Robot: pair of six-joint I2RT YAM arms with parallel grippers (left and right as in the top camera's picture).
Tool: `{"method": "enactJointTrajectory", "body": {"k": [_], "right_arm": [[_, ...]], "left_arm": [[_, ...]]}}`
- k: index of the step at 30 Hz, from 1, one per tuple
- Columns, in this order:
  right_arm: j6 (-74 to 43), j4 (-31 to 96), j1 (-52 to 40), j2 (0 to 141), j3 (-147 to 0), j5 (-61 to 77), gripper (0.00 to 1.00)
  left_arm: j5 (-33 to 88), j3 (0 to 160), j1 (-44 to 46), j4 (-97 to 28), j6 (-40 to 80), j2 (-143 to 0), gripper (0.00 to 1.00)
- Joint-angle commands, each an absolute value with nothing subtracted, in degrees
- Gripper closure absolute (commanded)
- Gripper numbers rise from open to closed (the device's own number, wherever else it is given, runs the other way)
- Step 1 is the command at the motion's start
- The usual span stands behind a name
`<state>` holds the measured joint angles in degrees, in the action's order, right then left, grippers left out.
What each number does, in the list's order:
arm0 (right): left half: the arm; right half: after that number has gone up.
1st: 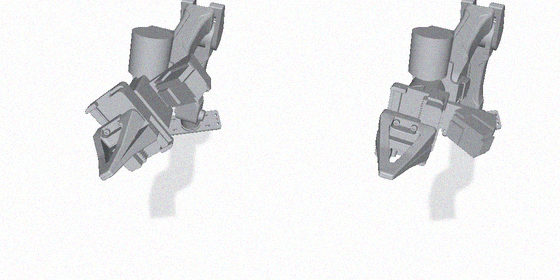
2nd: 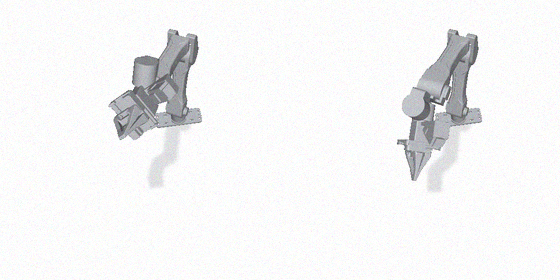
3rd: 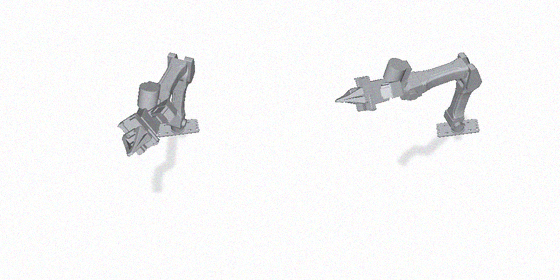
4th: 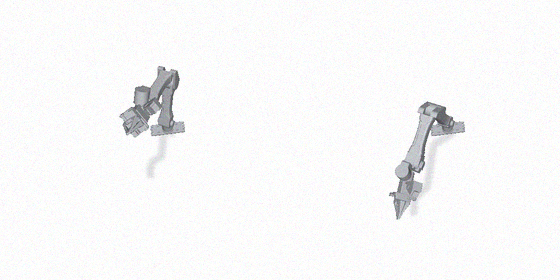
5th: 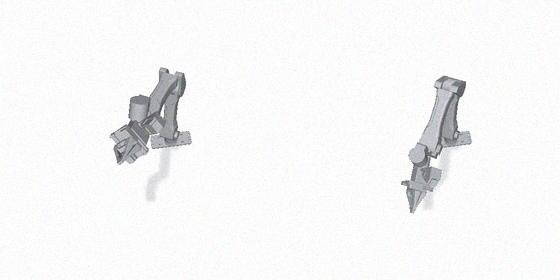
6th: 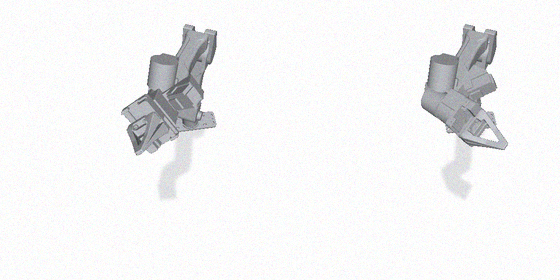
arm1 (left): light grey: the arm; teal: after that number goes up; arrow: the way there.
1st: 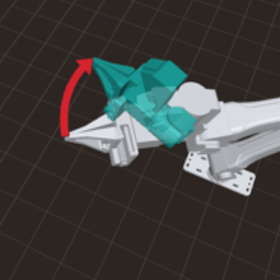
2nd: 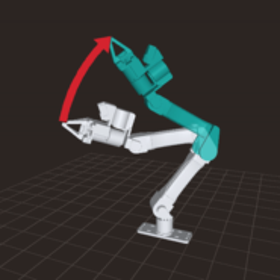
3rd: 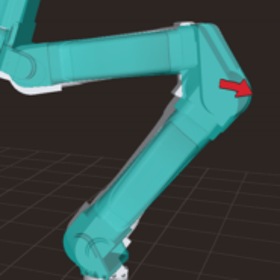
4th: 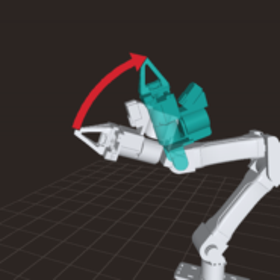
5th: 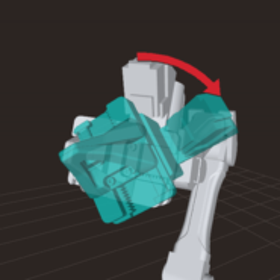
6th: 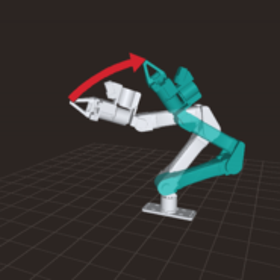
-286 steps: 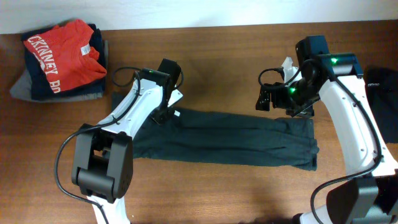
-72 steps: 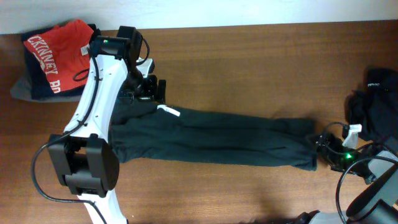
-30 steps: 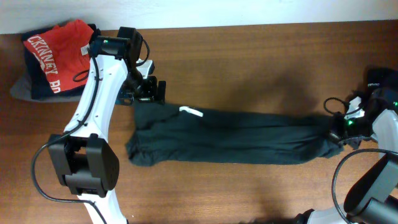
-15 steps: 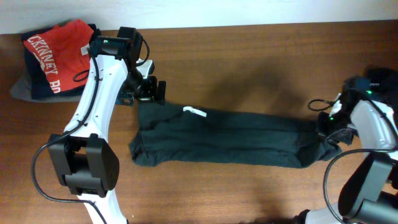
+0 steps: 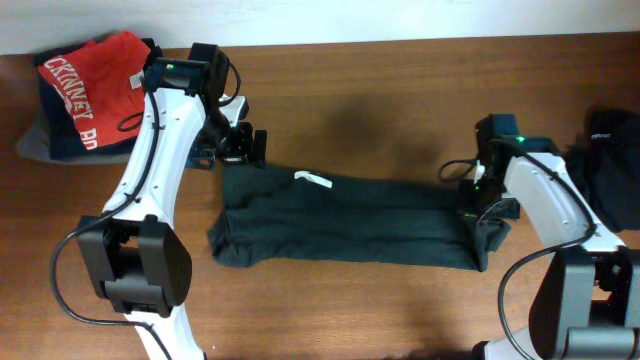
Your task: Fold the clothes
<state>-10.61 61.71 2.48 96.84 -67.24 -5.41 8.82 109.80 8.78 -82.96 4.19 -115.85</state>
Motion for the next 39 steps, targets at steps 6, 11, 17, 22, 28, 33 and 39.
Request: {"method": "enactJointTrajectory", "body": {"k": [6, 11, 17, 22, 28, 33, 39], "right_arm": [[-12.99, 62.13, -3.36, 96.90, -67.51, -5.56, 0.92], [-12.99, 61.71, -4.27, 96.90, -67.51, -5.17, 0.49], [-12.99, 60.53, -4.21, 96.90, -67.53, -1.67, 0.34], [-12.93, 61.36, -3.29, 96.79, -71.22, 2.83, 0.35], [-10.76, 70.24, -0.80, 96.68, -84.44, 7.53, 0.35], [-9.30, 75.26, 3.51, 96.68, -92.51, 7.90, 0.39], [-4.69, 75.66, 5.65, 97.08, -88.64, 10.37, 0.65]], "left_arm": [[8.99, 109.54, 8.86, -83.00, 4.27, -115.07, 0.01], [8.99, 109.54, 8.86, -83.02, 4.27, -115.07, 0.01], [8.99, 109.54, 8.84, -83.02, 4.27, -115.07, 0.01], [9.02, 109.54, 8.86, -83.07, 4.27, -115.07, 0.01], [8.99, 109.54, 8.86, -83.05, 4.27, -115.07, 0.01], [8.99, 109.54, 8.86, -83.05, 4.27, -115.07, 0.01], [9.02, 109.54, 8.86, -82.96, 4.27, -115.15, 0.01]]}}
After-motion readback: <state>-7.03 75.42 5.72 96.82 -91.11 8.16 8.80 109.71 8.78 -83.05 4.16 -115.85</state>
